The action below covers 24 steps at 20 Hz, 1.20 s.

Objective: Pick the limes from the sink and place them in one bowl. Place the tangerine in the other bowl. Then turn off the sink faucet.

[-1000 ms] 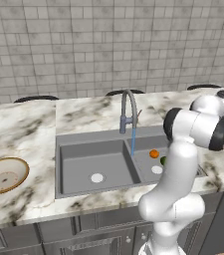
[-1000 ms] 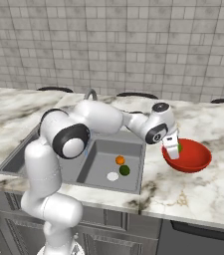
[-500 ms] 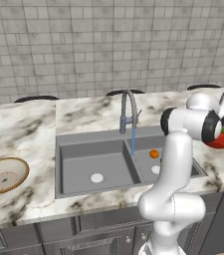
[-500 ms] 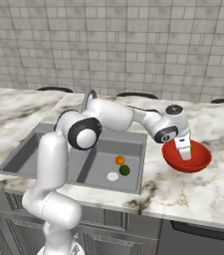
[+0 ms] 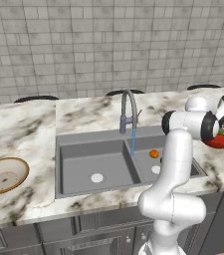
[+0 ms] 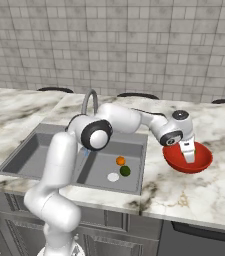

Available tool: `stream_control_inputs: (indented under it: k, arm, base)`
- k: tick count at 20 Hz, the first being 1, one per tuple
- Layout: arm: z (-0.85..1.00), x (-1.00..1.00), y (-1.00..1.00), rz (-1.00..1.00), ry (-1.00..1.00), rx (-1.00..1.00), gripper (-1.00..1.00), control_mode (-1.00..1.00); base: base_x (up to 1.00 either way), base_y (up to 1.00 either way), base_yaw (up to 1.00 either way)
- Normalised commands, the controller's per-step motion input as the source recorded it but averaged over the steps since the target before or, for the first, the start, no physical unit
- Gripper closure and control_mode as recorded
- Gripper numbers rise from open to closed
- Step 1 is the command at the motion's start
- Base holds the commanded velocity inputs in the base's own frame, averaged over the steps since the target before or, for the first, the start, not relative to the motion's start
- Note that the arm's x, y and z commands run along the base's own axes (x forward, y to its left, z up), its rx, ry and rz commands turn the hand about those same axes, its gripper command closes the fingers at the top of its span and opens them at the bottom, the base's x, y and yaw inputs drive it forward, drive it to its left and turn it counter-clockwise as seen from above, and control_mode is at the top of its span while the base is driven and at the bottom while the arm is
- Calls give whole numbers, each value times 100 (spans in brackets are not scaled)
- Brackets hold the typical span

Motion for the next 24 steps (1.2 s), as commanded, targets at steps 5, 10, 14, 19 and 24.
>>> stream_control_inputs:
  k: [5,10,14,19,24]
  arm:
    - [-14,22,-6,0,0,0,-100,-100]
    - [1,-2,-18,0,0,1,-100,-100]
    - [0,0,4,0,0,0,-100,-100]
    - [26,-1,34,0,0,0,-100,-100]
    - [56,-15,46,0,0,-4,-100,-100]
  base:
    - [0,0,0]
    - [0,0,0]
    - [0,0,0]
    - [0,0,0]
    - [0,0,0]
